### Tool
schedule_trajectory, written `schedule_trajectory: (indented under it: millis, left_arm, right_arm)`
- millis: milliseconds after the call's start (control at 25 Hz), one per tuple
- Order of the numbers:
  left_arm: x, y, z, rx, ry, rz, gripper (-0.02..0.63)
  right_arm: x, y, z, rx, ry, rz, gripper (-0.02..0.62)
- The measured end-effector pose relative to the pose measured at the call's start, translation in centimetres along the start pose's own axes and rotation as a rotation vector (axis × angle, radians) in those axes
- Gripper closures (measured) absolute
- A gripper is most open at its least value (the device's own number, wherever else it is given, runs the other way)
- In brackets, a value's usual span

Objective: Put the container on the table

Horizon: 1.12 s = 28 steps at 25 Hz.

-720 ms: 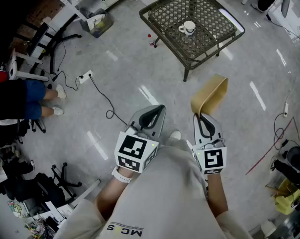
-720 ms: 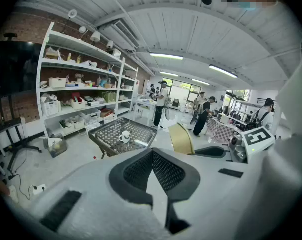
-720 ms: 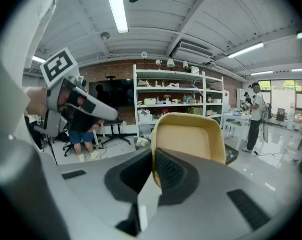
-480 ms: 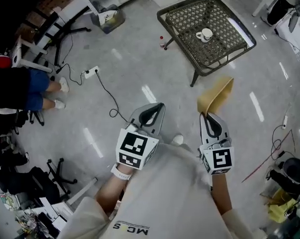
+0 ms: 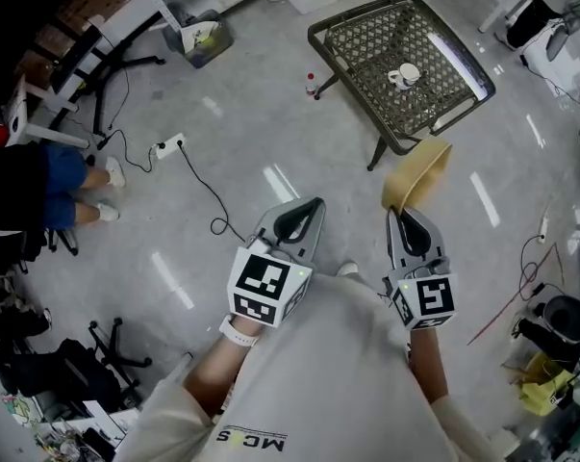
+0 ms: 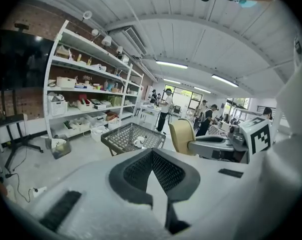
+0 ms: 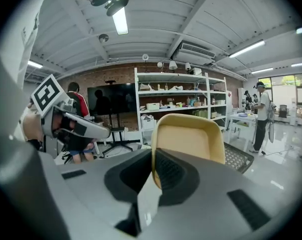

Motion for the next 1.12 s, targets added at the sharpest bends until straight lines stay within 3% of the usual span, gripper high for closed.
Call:
schedule_trajectory:
  millis: [600, 880, 1120]
  left_arm:
    - [0.9, 2.8, 10.8, 0.005, 0.075, 0.043, 0.583]
    - [-0.4, -1.4, 13.8, 0.021, 0.066, 0.069, 0.583]
    - [-4.0, -7.1, 17.2, 0.014, 0.073, 0.078, 0.583]
  right_arm:
    - [-2.0, -8.4, 5.3, 0.040, 0.008, 0.032, 0.561]
    - [-1.9, -13.2, 3.4, 0.039, 0.005, 0.054, 0.560]
    - [-3.5, -19.5, -0.8, 0.031, -0.011, 0.066, 0.561]
Point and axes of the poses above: the fingertips, and each gripper's own axes: y backward along the fingers, z to its left, x out of its underside, the point moved 5 cm from there along y, backward along the fingers, and after that the axes turned 1 degree about -x, right-handed, at the moved point
